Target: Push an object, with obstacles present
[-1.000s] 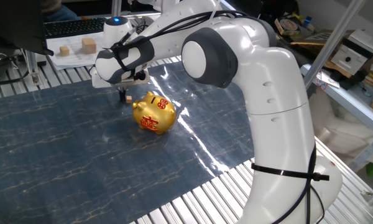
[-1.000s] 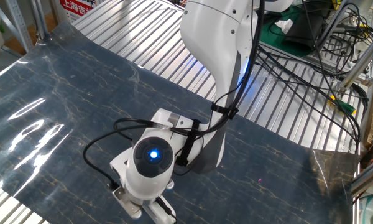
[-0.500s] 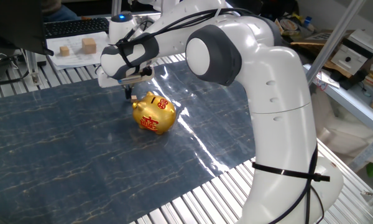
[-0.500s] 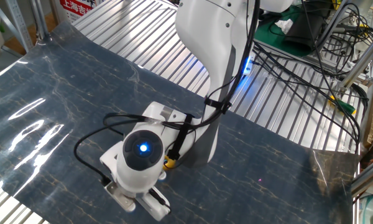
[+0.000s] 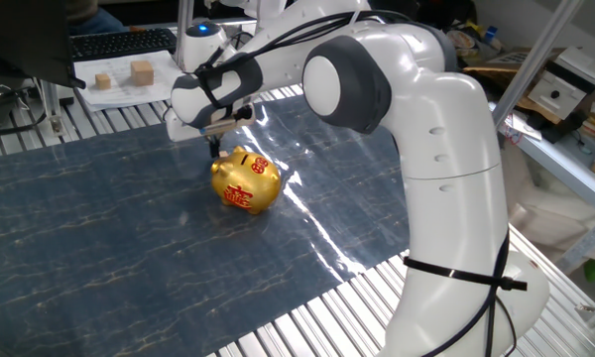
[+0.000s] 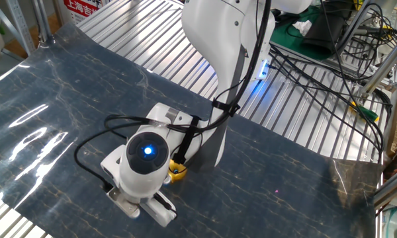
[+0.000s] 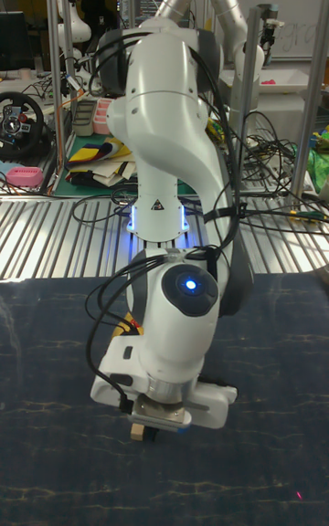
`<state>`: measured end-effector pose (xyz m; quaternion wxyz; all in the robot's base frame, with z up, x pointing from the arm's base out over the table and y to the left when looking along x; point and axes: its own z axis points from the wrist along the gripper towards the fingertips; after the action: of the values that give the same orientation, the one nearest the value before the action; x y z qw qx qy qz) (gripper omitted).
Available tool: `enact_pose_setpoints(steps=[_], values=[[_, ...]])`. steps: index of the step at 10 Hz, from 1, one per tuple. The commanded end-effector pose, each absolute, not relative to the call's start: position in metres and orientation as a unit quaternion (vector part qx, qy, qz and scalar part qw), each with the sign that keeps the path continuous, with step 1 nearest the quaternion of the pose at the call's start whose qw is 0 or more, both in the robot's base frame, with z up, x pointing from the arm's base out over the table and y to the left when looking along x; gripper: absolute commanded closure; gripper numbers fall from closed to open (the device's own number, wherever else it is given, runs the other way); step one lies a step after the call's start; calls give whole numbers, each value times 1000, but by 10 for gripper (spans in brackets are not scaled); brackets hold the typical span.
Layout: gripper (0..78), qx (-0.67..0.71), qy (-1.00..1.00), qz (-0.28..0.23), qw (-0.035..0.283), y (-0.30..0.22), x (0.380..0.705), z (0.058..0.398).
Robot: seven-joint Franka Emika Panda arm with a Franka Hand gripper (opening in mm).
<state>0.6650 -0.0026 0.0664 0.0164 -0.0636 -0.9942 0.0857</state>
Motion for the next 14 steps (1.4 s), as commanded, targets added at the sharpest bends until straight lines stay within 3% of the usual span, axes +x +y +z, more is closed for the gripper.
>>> enact_pose_setpoints(steps=[1, 14], values=[[776, -48, -994, 97, 15, -17, 660, 70], [776, -19, -995, 96, 14, -62, 635, 63]])
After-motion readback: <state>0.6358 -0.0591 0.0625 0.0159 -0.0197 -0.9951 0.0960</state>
